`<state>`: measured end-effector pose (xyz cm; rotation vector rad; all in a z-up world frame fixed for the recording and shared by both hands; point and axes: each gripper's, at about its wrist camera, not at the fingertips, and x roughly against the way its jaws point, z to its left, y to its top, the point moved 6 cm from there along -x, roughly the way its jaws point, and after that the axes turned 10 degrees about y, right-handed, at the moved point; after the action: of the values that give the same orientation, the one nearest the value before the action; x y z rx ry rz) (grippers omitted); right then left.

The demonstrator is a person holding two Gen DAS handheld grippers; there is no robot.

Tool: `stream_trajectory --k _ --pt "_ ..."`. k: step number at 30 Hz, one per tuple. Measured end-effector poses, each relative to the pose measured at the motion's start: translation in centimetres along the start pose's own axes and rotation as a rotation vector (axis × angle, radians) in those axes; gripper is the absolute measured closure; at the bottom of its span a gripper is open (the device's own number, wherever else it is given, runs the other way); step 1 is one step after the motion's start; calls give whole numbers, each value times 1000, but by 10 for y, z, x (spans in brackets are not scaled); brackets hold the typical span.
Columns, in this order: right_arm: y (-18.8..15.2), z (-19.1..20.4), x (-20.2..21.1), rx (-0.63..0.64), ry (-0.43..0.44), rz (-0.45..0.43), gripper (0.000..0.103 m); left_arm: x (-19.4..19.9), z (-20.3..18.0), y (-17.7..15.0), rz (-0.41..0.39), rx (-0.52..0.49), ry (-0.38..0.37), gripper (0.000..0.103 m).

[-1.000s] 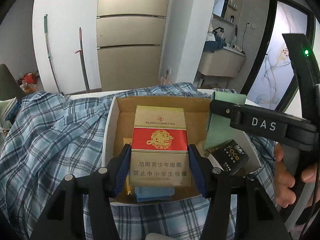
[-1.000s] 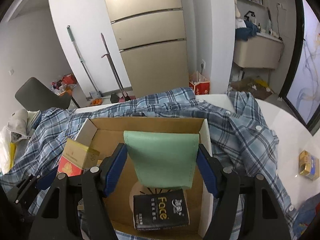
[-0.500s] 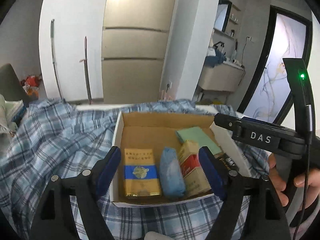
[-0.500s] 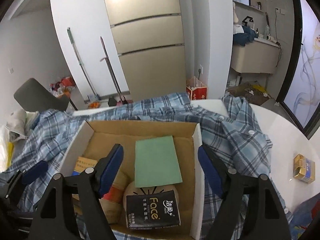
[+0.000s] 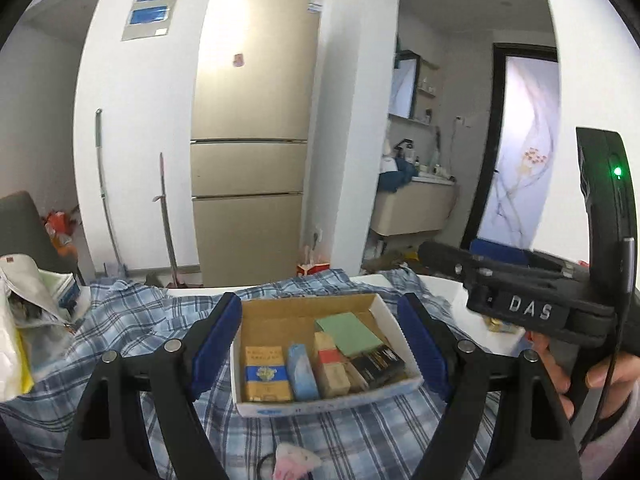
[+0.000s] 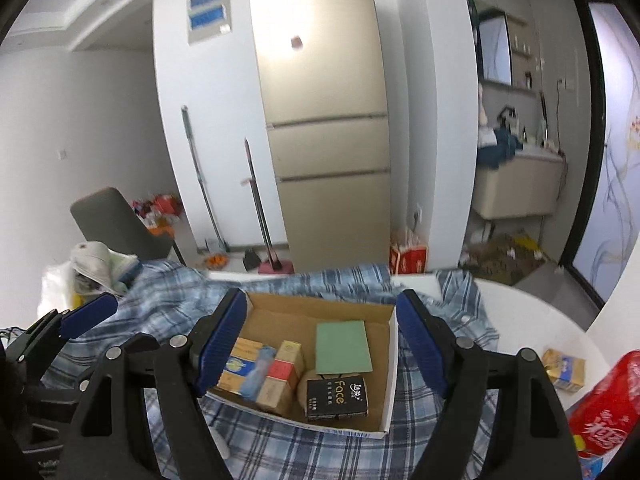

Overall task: Organize soft objects
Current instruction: 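Lift both tools away from the box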

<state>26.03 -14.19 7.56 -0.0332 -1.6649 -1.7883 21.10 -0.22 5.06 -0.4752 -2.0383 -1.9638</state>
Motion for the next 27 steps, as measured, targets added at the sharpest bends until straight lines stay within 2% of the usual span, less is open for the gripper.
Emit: stream_trajectory --k 3,6,9,12,14,16,20,27 --pt "1 8 23 15 17 -30 26 29 2 0 -40 -13 1 15" --pt "-11 13 41 26 25 -36 26 55 4 -11 -58 -31 -4 15" --pt "-24 16 54 37 20 -33 26 69 6 -24 -52 -12 -16 15" --pt "-37 21 63 25 32 -24 26 90 16 -37 -107 39 13 15" --pt "-45 25 69 29 41 -17 25 99 17 -44 -111 26 13 15" --pt "-54 29 76 38 41 -11 19 103 18 -51 -98 14 5 15" --pt "-74 37 81 72 22 -2 18 102 23 -66 -78 13 2 12" --pt "-111 41 76 65 30 64 18 92 34 -97 -39 12 5 6"
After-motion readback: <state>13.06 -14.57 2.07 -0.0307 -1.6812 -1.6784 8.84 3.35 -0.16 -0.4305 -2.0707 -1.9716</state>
